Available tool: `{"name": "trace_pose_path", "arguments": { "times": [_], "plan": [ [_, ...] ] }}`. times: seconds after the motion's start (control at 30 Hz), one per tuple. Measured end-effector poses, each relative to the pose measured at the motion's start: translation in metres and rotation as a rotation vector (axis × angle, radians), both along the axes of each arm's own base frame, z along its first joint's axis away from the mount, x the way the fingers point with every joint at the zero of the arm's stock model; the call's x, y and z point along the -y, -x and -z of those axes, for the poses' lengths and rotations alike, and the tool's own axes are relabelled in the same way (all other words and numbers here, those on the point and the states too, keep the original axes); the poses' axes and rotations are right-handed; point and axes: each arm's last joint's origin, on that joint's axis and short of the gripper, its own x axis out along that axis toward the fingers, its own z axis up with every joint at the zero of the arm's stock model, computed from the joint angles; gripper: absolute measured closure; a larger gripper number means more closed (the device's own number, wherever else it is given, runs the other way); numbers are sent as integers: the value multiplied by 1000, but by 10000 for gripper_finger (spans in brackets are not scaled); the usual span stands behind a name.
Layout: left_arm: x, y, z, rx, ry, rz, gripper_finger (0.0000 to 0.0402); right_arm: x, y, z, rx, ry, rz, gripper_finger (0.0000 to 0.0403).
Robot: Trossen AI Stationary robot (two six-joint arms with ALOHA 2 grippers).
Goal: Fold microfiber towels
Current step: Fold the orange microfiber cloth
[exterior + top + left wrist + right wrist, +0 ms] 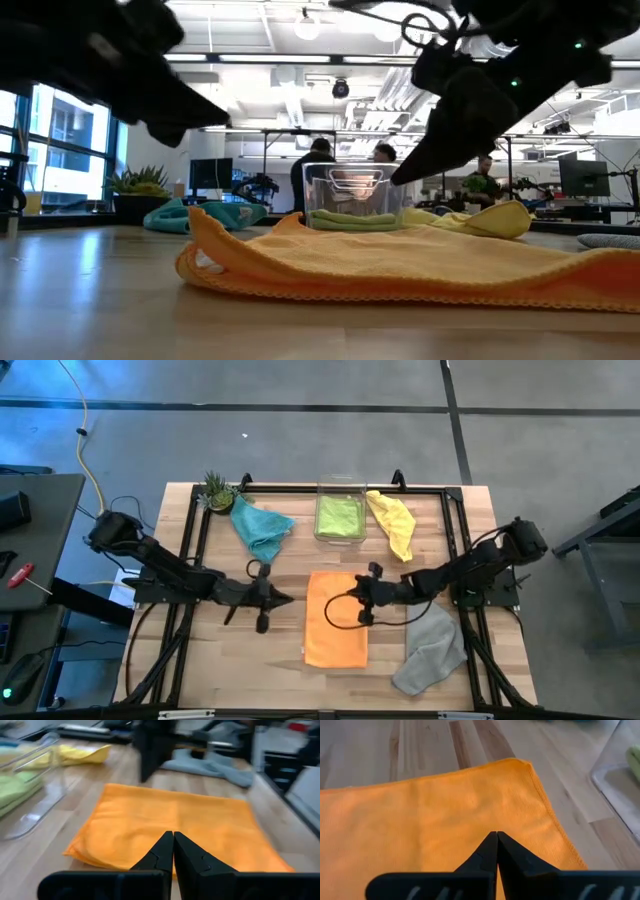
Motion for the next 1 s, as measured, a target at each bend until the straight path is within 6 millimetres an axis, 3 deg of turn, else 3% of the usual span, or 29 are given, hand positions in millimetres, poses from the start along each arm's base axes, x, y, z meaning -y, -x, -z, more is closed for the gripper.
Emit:
{"name": "trace_pose_path", "arguments": {
  "times": [0.4, 0.57, 0.77, 1.0],
  "plan": [
    [-38, -60, 28, -135, -4, -217, 278, -7, 2, -1, 12, 38, 17, 403],
    [-51, -78, 43, -246, -9, -274, 250, -7, 2, -1, 11, 44, 12, 403],
    [-59, -86, 51, -301, -44, -359, 266, -7, 2, -1, 9, 60, 15, 403],
    [-66, -86, 52, -321, -31, -410, 341, -7, 2, -1, 4, 72, 15, 403]
  ]
}}
